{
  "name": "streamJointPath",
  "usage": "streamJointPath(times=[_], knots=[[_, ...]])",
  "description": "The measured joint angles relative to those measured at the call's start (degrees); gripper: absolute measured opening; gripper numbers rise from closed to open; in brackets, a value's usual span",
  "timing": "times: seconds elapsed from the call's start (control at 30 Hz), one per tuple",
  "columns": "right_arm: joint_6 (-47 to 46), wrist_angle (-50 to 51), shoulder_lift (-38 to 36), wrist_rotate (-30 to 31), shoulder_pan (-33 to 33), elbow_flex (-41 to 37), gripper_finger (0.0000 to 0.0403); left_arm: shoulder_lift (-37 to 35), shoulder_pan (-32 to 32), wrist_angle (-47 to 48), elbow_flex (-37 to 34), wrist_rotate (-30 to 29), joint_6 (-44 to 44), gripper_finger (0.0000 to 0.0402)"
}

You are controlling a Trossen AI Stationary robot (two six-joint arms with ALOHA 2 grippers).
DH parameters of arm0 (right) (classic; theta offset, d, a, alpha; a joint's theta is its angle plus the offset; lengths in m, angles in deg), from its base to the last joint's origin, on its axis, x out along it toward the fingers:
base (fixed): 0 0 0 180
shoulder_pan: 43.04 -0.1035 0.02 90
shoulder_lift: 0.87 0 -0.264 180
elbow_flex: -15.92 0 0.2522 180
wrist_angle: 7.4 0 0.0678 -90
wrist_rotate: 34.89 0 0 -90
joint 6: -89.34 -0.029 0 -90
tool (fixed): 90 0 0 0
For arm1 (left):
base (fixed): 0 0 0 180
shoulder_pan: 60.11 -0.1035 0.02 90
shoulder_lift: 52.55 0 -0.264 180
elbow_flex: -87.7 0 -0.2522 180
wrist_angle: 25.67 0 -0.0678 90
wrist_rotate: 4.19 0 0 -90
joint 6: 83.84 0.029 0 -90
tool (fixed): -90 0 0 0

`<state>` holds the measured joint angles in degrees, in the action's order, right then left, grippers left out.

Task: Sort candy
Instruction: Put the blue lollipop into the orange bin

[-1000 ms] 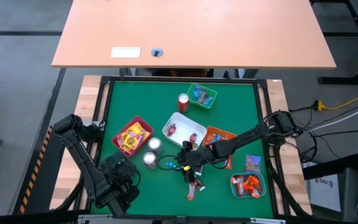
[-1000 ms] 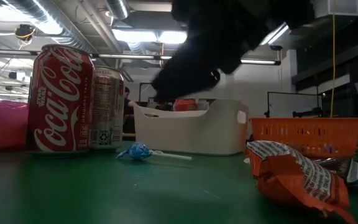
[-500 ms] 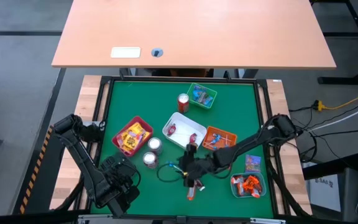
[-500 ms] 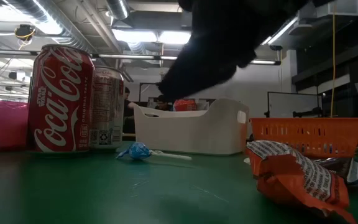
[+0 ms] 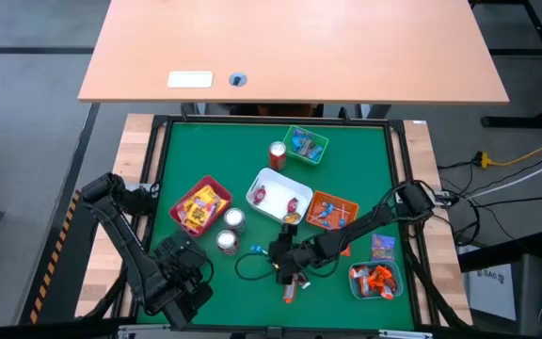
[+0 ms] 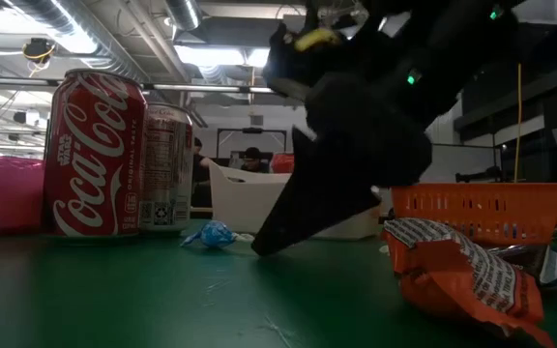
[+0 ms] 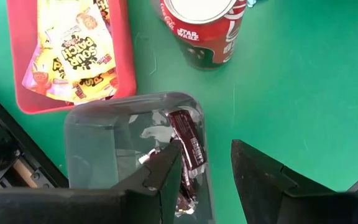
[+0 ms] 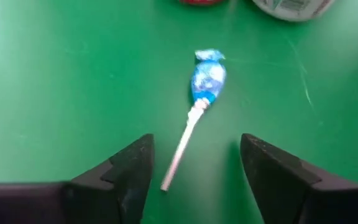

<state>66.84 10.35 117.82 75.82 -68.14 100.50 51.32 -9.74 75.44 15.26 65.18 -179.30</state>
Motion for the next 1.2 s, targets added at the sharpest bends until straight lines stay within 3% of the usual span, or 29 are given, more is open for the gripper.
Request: streamJointPath(times=[0.17,0.53,0.97,1.2], knots=[[-0.1,0.1,0.3,-3.1,0.8,0.0,0.0187,0.0,0.0,0.0,0.0,-1.0,0.0,0.0128],[0.1,0.1,0.3,-4.8,0.7,0.1,0.0013,0.0,0.0,-0.1,0.0,-1.3,0.0,0.0128],[0.3,2.7,-1.5,-5.8,0.8,0.0,0.0008,0.0,0.0,-1.9,0.0,-1.6,0.0,0.0128],[2.2,9.3,-4.6,-5.8,0.8,1.7,0.0003,0.0,0.0,-3.6,0.0,-5.4,0.1,0.0128]])
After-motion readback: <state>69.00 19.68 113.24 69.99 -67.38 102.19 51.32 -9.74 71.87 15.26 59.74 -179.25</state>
